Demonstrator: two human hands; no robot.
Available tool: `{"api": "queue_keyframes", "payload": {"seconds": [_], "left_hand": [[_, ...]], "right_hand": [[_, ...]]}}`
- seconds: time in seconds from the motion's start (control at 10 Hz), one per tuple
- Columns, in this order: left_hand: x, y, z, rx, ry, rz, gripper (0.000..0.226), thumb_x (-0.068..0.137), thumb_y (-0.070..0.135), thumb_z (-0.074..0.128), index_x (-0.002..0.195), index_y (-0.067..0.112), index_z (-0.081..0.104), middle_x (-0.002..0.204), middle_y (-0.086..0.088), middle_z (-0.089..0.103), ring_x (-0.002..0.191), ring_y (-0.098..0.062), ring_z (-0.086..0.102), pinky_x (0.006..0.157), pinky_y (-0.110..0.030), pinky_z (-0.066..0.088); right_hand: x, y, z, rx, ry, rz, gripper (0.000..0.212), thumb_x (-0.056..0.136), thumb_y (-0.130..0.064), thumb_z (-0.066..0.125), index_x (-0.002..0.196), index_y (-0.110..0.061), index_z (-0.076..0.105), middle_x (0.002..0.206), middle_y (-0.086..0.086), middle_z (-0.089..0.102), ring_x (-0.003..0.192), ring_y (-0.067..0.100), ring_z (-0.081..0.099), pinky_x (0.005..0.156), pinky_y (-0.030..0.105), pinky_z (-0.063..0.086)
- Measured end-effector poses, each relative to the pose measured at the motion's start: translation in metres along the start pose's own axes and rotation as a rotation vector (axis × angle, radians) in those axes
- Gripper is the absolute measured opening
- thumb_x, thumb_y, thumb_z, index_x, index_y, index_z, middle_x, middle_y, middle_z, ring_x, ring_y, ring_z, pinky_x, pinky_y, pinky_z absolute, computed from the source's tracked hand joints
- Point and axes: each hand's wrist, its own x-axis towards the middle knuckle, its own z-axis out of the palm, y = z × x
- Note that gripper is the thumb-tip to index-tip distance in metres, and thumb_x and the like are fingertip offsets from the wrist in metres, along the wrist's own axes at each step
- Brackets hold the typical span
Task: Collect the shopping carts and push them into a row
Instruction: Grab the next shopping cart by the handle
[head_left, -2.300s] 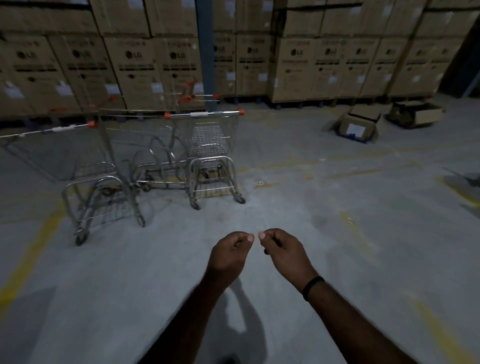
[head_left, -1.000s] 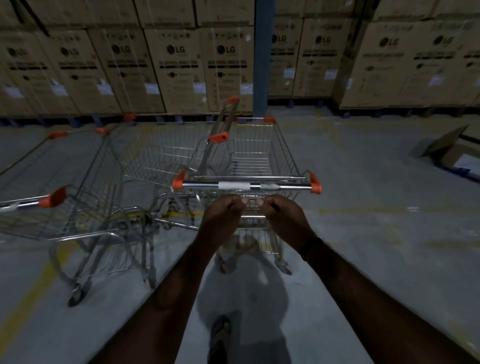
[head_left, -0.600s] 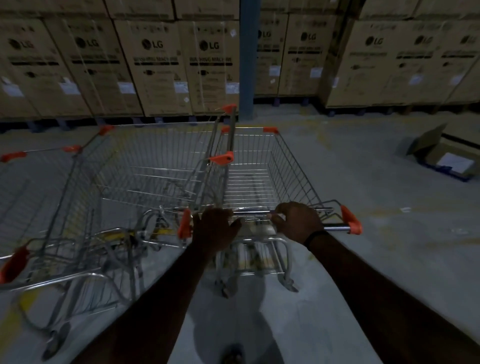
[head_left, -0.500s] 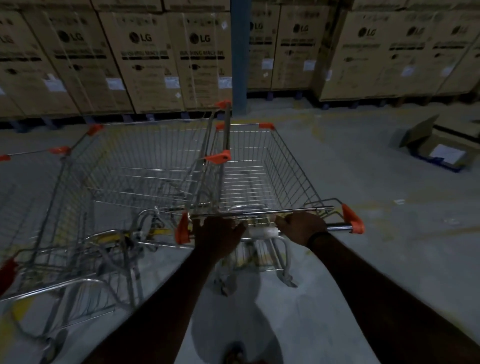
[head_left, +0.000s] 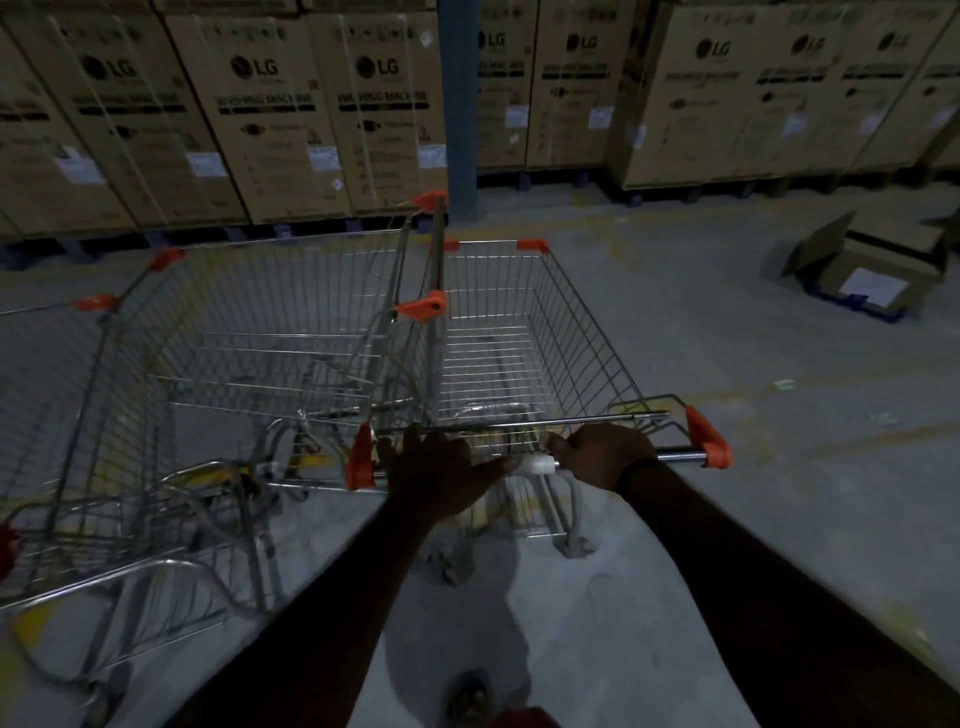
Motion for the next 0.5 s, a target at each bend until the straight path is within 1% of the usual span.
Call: {"api": "queue_keyframes", "payload": {"seconds": [0.1,0.2,0.3,0.4,0.5], "left_hand": [[-0.018,0.014,-0.005,-0.006,-0.023,0.015,0.113,0.064,0.104,0.004,0.122,0.031,0.068,0.145,-0.007,0.055,0.148,-0.036,0.025,0.119,-0.060,0.010],[-0.027,0.023,-0.004,0.022,-0.018,0.057,0.112,0.066,0.103,0.005,0.121,0.029,0.069,0.141,-0.006,0.058,0.145,-0.031,0.032,0.121,-0.056,0.010],[-0.021,0.024,0.009,-0.038,-0.020,0.036,0.105,0.065,0.103,0.014,0.108,0.027,0.072,0.124,-0.002,0.067,0.129,-0.031,0.051,0.115,-0.054,0.026],[-0.021,0.021,0.012,-0.054,0.007,0.061,0.102,0.059,0.103,0.018,0.104,0.029,0.073,0.120,0.002,0.069,0.125,-0.029,0.054,0.113,-0.051,0.029],[-0.028,0.017,0.005,-0.114,-0.031,0.057,0.112,0.050,0.109,0.020,0.112,0.031,0.072,0.130,0.000,0.064,0.131,-0.029,0.049,0.115,-0.050,0.028]], "right_hand": [[-0.022,0.007,0.001,0.001,-0.021,-0.016,0.071,0.095,-0.076,0.021,0.085,-0.031,0.075,0.110,0.008,0.072,0.108,0.027,0.064,0.098,0.037,0.047],[-0.038,0.016,0.002,0.008,-0.032,-0.037,0.073,0.092,-0.079,0.020,0.065,-0.029,0.065,0.081,0.002,0.063,0.100,0.027,0.065,0.096,0.038,0.048],[-0.051,0.022,0.008,0.002,-0.038,-0.076,0.075,0.085,-0.088,0.017,0.058,-0.028,0.052,0.074,-0.001,0.060,0.092,0.025,0.064,0.091,0.036,0.049],[-0.060,0.025,0.016,-0.006,-0.023,-0.092,0.074,0.080,-0.093,0.021,0.059,-0.027,0.047,0.088,0.005,0.066,0.097,0.025,0.065,0.087,0.035,0.048],[-0.066,0.028,0.022,0.003,-0.027,-0.098,0.078,0.079,-0.093,0.025,0.062,-0.023,0.053,0.080,0.001,0.059,0.095,0.025,0.065,0.083,0.034,0.046]]}}
